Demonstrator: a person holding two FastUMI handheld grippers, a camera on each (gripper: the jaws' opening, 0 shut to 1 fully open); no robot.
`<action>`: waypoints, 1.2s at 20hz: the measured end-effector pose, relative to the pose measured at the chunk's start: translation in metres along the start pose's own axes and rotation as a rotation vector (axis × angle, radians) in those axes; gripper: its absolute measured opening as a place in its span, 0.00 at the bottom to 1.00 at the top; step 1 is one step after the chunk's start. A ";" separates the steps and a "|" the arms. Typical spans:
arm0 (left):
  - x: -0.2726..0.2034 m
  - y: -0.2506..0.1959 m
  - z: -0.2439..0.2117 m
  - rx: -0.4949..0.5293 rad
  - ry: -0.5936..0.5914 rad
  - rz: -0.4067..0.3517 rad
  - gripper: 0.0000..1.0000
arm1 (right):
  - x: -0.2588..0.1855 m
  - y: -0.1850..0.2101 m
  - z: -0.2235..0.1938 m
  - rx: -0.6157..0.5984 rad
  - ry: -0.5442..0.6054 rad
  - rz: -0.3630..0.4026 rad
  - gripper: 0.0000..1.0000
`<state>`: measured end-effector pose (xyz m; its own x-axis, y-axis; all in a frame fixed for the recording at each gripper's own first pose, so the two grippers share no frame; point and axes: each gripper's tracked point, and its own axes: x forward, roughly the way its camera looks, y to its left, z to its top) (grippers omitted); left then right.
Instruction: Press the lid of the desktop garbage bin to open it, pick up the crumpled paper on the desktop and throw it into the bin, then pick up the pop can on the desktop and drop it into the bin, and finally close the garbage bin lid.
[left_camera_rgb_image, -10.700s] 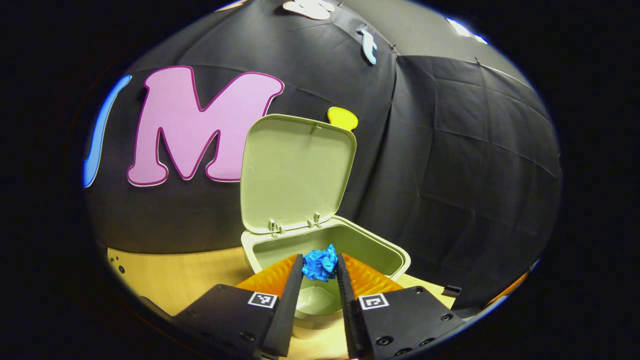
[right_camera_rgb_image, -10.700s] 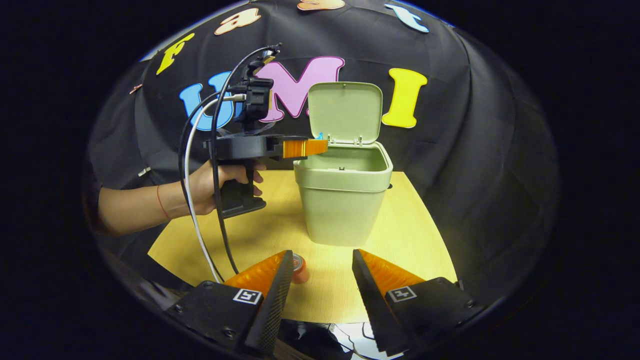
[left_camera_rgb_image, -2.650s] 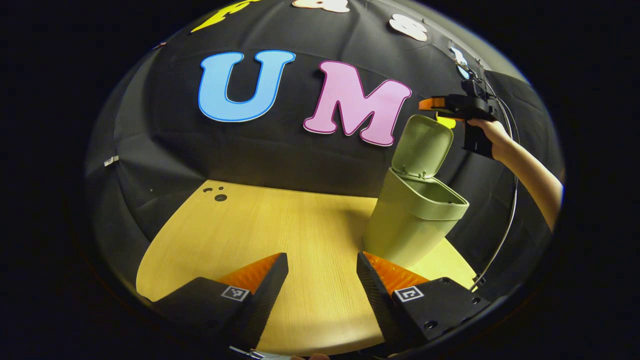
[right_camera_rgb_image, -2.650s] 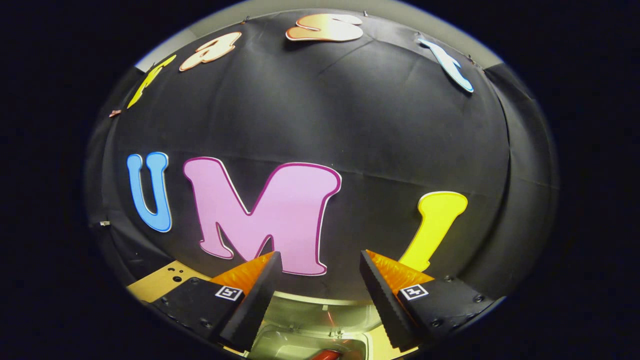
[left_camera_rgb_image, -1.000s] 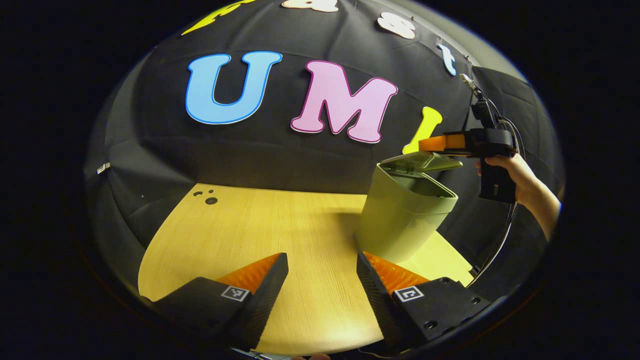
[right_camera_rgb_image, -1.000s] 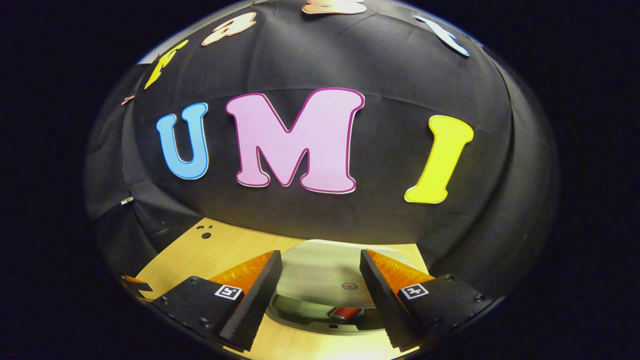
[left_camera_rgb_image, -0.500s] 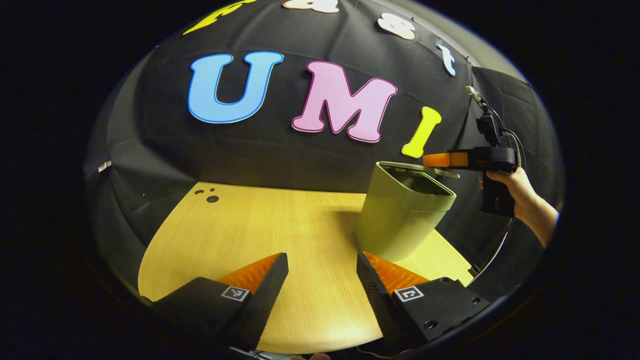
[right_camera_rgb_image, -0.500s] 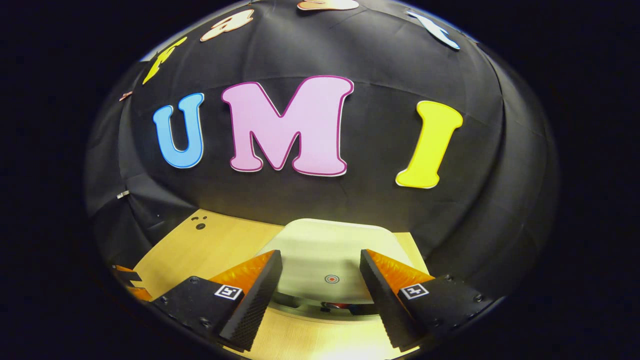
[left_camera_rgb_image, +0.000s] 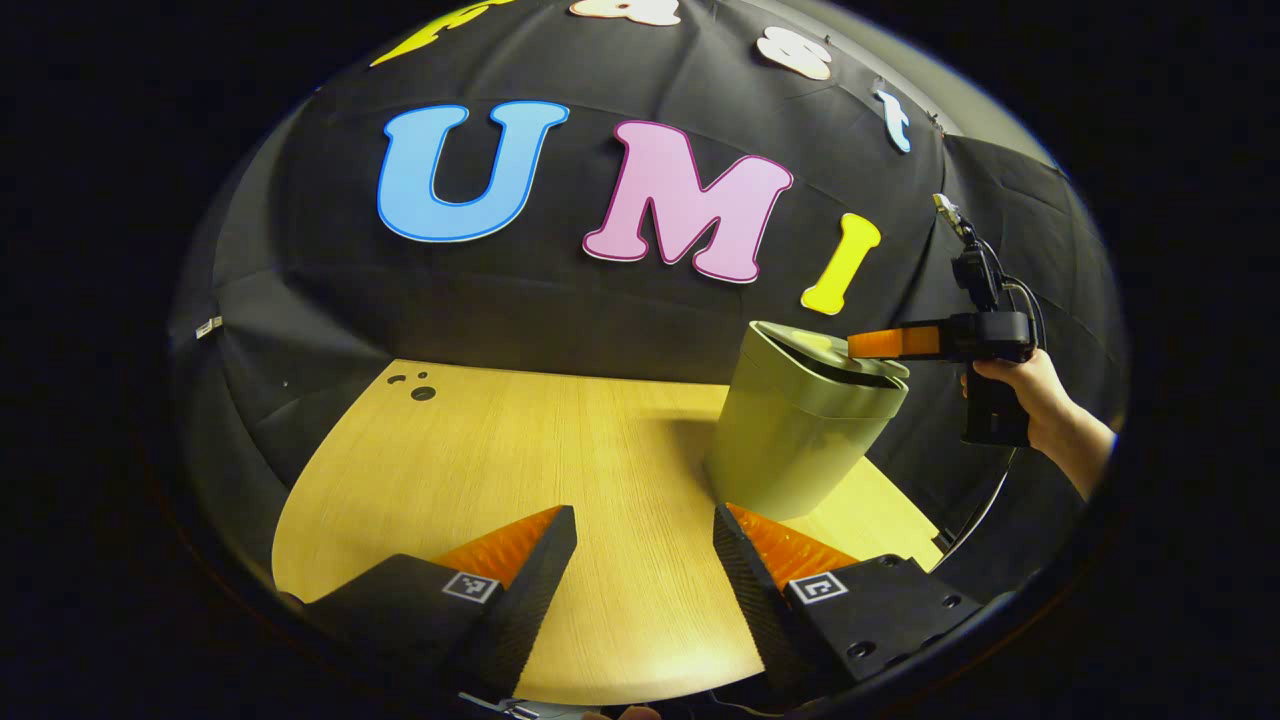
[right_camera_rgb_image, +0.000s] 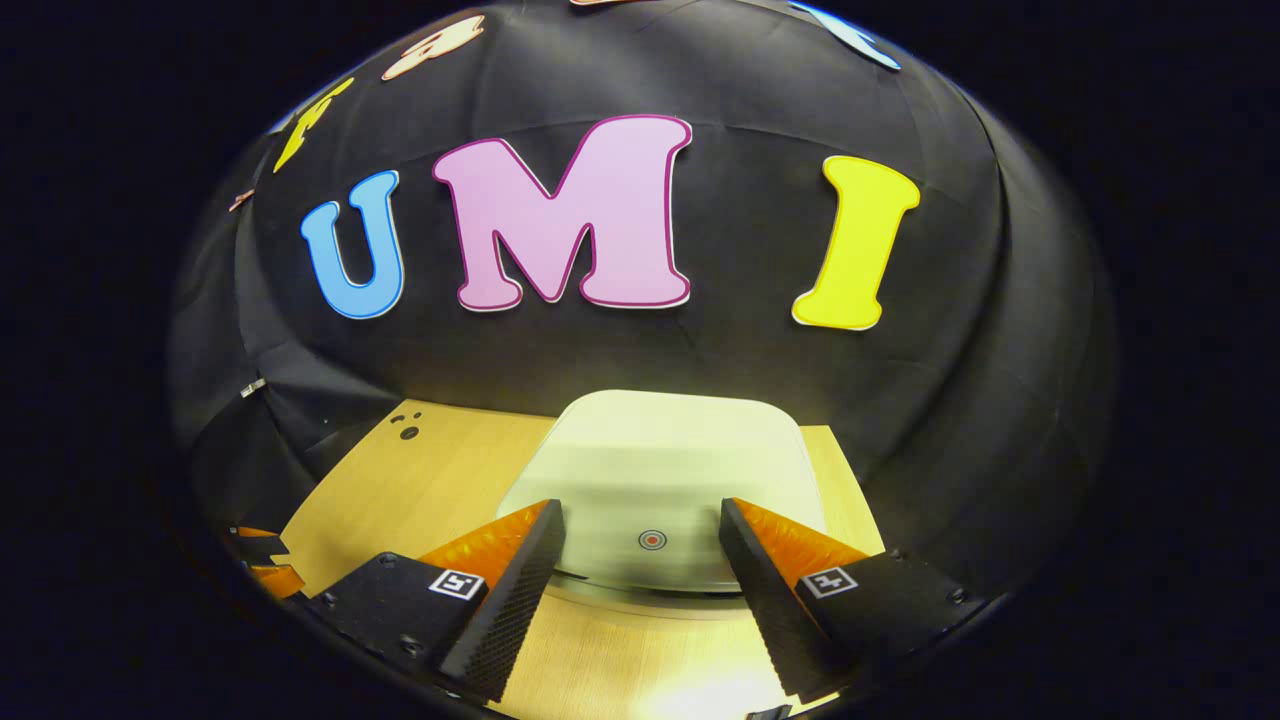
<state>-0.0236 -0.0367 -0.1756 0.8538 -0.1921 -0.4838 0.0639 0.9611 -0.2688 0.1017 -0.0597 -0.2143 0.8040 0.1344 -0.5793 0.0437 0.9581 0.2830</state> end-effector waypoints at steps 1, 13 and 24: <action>0.000 0.000 0.000 -0.001 -0.001 -0.001 0.90 | 0.002 0.000 -0.004 -0.004 0.013 0.002 0.98; 0.001 0.002 -0.005 -0.024 0.000 -0.015 0.90 | 0.002 0.010 -0.019 -0.052 0.051 0.073 1.00; 0.000 -0.002 0.004 -0.022 -0.027 -0.049 0.90 | -0.015 0.029 -0.002 -0.085 -0.005 0.078 0.98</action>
<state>-0.0215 -0.0376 -0.1716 0.8638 -0.2331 -0.4466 0.0949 0.9459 -0.3101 0.0903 -0.0330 -0.1989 0.8059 0.2086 -0.5541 -0.0695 0.9628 0.2612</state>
